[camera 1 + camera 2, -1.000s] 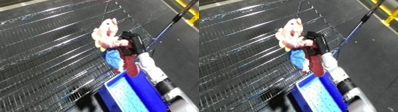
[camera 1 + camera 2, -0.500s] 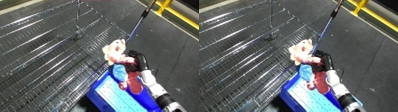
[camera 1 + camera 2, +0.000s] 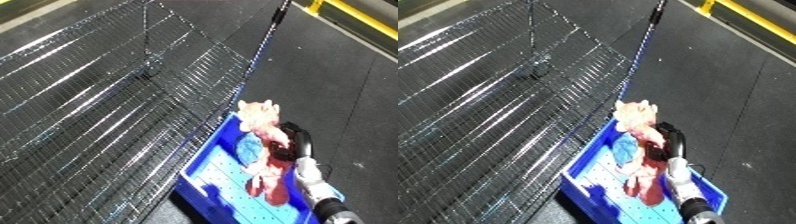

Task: Pick up the object and place it into the box

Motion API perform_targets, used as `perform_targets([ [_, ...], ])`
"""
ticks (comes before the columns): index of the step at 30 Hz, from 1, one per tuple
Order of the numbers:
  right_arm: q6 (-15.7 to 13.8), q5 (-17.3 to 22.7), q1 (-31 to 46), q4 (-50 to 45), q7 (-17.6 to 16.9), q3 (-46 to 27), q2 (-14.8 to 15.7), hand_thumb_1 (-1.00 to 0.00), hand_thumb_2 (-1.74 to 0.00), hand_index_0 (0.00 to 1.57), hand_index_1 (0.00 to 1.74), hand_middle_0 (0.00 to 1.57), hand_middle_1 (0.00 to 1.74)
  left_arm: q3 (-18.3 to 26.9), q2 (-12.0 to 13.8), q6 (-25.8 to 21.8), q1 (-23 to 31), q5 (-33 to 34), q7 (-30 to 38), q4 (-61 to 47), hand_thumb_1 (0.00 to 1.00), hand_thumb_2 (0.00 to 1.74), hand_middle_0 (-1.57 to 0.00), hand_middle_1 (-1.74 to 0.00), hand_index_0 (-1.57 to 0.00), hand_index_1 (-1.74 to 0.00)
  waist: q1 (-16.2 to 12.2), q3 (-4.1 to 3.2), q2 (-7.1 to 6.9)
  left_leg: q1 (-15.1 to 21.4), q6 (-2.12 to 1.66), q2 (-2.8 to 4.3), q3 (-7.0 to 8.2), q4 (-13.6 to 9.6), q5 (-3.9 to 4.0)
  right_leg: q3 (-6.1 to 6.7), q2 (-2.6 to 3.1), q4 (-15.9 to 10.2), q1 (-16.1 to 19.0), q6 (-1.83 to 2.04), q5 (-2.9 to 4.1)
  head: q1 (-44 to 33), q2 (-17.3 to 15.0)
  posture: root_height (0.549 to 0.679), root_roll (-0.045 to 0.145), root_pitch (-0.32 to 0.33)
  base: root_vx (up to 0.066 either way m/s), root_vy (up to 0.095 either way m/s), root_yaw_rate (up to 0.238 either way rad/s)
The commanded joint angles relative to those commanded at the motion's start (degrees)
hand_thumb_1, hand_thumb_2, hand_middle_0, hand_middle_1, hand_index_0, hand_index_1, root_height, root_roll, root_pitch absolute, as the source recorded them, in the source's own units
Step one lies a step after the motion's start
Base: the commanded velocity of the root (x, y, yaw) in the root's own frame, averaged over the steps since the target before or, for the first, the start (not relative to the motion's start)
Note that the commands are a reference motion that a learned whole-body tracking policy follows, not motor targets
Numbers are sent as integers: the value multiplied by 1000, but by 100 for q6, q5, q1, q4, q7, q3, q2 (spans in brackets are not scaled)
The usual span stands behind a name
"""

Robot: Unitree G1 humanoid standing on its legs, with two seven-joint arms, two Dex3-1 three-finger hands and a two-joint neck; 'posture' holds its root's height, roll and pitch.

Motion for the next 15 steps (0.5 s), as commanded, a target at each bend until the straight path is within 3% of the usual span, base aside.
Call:
perform_targets([
  [6,-6,14,-13,401,17,-23,-117,0,0,0,0,0,0,39,36,-24,37,64,-27,-50,1000,1740,-1570,-1740,-1570,-1740,54,-10,-22,8,-4,6,4,-58,34,-4,18,-22,1,5,-10,-28,-49,647,75,-173,1,0,11],
  [15,-17,0,-46,322,-25,0,-149,0,0,0,0,0,0,56,24,-20,121,99,-45,-90,1000,1740,-1570,-1740,-1570,-1740,127,-37,-54,58,-6,-4,14,-149,59,-17,42,-70,48,18,-32,-68,-179,648,74,-170,15,-2,3],
])
